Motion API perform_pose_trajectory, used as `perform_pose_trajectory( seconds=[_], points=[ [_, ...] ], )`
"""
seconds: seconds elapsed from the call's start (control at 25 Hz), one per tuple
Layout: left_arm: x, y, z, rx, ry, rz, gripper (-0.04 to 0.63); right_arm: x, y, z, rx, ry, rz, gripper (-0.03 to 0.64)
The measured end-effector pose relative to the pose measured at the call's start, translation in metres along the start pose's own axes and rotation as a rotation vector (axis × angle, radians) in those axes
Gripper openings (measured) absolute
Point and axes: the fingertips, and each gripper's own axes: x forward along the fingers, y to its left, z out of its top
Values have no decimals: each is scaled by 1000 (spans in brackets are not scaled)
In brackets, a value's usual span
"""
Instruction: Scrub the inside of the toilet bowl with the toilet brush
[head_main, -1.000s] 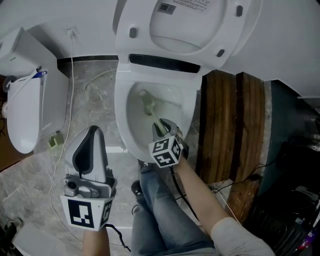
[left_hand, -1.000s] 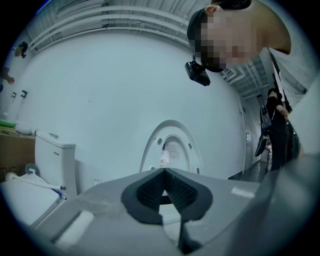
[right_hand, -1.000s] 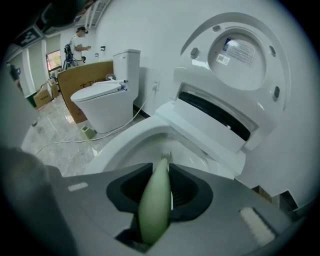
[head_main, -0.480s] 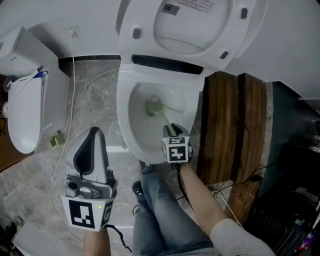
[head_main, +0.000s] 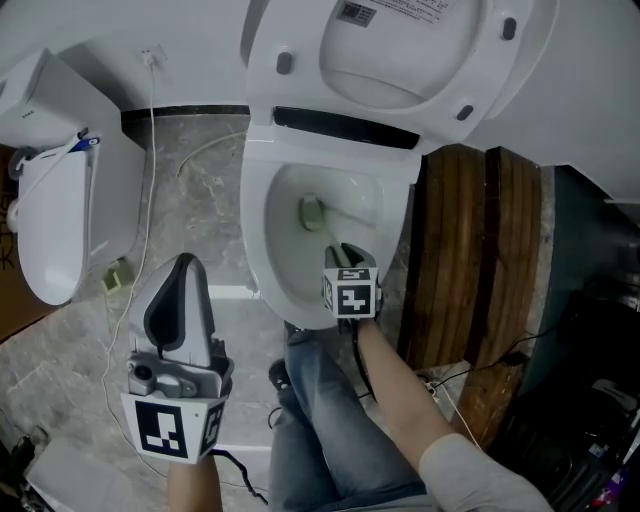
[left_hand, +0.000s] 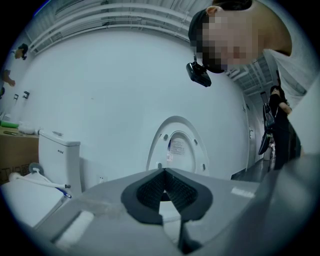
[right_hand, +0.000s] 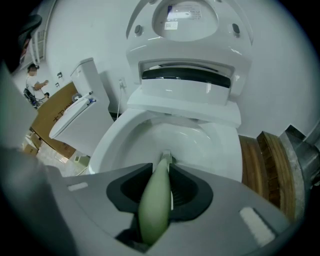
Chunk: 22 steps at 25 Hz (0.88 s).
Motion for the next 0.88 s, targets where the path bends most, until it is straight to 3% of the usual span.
perform_pose_trajectory(
  seconds=[0.24,0.48,0.88],
  points=[
    [-1,2,-5,-13,14,1,3,-2,12,3,-68,-6,50,103],
    [1,-5,7,-8,-38,-22,3,-14,16,2,-72,-11,112,103],
    [-8,-18,13,-8,-36,-39,3,-40,35,-17,-79,-14,175,104]
  ],
)
